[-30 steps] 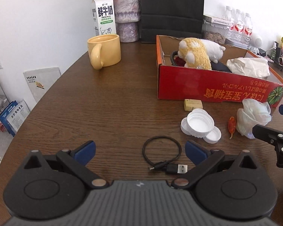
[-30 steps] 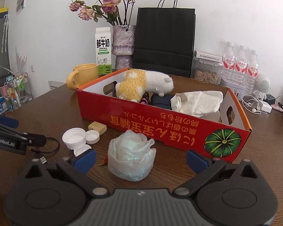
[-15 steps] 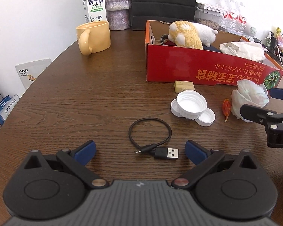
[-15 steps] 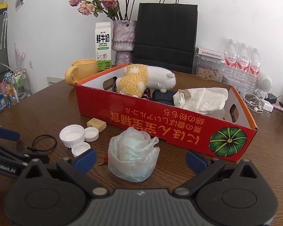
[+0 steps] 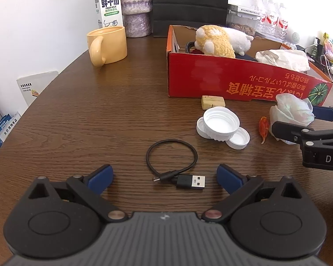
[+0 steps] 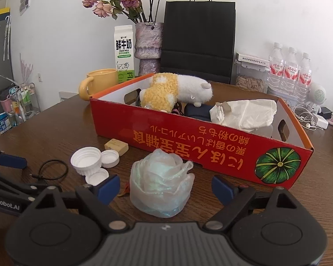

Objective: Organize objects
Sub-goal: 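Grasp the black USB cable with the left gripper while the right grasps the clear plastic bag, then carry the cable and plastic bag over the red box with both grippers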

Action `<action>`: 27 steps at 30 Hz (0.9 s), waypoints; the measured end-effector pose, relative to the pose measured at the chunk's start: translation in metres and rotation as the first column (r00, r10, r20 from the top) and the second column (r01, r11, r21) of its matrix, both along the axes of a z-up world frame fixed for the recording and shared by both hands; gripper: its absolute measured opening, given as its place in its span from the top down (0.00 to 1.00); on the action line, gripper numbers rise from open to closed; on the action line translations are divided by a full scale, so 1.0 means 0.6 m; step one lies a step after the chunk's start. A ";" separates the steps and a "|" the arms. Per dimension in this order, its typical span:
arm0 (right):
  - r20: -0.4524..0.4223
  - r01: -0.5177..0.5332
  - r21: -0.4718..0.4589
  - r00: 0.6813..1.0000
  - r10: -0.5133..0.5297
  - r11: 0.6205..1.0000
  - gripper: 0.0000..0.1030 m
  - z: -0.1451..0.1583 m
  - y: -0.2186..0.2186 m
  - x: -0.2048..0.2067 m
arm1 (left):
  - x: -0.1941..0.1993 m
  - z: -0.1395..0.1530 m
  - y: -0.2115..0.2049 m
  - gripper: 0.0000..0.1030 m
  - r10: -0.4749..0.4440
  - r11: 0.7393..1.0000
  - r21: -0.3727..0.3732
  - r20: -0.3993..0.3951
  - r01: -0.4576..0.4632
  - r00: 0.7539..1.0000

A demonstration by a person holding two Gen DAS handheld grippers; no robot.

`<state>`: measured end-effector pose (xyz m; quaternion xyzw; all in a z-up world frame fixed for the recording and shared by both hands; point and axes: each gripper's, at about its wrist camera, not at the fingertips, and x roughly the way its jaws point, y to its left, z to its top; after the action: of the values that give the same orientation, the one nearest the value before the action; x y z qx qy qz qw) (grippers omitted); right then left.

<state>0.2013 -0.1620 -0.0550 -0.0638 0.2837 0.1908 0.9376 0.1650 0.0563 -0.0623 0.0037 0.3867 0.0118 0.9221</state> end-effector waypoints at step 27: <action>0.051 -0.008 0.046 0.999 0.006 0.999 0.57 0.018 -0.024 -0.052 | -0.049 0.049 -0.015 0.72 0.000 1.000 -0.004 0.100 0.000 0.995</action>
<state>0.1702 -0.1765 -0.0439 -0.0481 0.2550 0.1987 0.9451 0.1357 0.0474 -0.0331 0.0015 0.3400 0.0111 0.9404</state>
